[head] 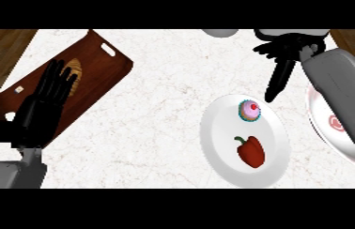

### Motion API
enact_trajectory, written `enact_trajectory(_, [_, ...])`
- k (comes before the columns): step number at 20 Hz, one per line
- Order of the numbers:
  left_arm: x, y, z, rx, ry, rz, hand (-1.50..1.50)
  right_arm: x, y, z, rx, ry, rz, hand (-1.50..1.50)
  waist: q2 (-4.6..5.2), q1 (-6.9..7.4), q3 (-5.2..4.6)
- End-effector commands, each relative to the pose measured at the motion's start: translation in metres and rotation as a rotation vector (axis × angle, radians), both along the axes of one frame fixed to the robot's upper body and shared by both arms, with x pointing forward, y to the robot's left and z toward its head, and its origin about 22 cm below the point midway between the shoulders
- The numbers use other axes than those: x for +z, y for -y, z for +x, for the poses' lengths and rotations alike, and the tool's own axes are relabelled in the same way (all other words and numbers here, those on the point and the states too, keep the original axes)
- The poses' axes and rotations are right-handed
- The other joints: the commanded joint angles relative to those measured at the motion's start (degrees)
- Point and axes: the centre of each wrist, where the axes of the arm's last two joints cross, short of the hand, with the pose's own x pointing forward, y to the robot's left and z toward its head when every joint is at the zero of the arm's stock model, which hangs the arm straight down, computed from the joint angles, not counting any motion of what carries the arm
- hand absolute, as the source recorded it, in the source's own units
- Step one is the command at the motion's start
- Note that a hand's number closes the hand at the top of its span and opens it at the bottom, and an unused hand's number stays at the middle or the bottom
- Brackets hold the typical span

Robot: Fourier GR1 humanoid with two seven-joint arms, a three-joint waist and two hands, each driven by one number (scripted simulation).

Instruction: Pick the cupcake from the plate and place it in the bowl

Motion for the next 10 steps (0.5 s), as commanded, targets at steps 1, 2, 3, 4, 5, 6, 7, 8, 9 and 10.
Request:
enact_trajectory(1, [0.012,0.009,-0.004,-0.013,-0.005,-0.004,0.0,-0.014,-0.018,-0.002,-0.01,-0.066,-0.038,-1.5,-0.08,-0.12,0.02])
enact_trajectory(2, [0.0,0.001,0.008,0.013,-0.004,0.006,0.0,-0.02,-0.007,-0.014,0.019,-0.045,-0.011,-1.5,-0.08,-0.72,0.01])
enact_trajectory(3, [-0.002,-0.001,-0.012,0.004,-0.01,-0.003,0.0,-0.012,-0.017,-0.016,0.025,-0.048,-0.023,-1.5,-0.2,-0.48,0.0])
enact_trajectory(4, [-0.011,0.014,-0.007,0.006,-0.008,0.005,0.0,-0.023,-0.009,-0.026,0.017,-0.029,-0.021,-1.5,-0.2,-0.85,0.01])
enact_trajectory(5, [0.007,-0.007,-0.008,0.017,-0.01,0.001,0.0,-0.021,-0.006,-0.028,0.003,-0.043,-0.025,-1.5,-0.22,-0.69,0.01])
enact_trajectory(6, [-0.005,-0.006,0.001,0.002,-0.009,-0.014,0.0,-0.037,-0.011,-0.03,-0.004,-0.027,-0.034,-1.5,-0.07,-0.68,0.0])
enact_trajectory(7, [0.013,-0.005,0.007,0.001,0.008,-0.002,0.0,-0.036,-0.009,-0.033,-0.009,0.027,-0.061,-1.5,-0.07,-0.63,0.02])
enact_trajectory(8, [-0.004,0.021,-0.001,0.009,-0.003,-0.009,0.0,-0.036,-0.01,-0.037,-0.008,0.054,-0.05,-1.5,-0.09,-0.65,0.02])
enact_trajectory(9, [-0.002,0.004,-0.001,0.007,-0.013,-0.016,0.0,-0.033,-0.016,-0.05,-0.012,0.062,-0.04,-1.5,-0.21,-0.95,0.01])
enact_trajectory(10, [0.005,-0.013,-0.004,0.002,-0.007,-0.006,0.0,-0.041,-0.007,-0.041,-0.002,0.106,-0.057,-1.5,-0.02,-0.3,0.03])
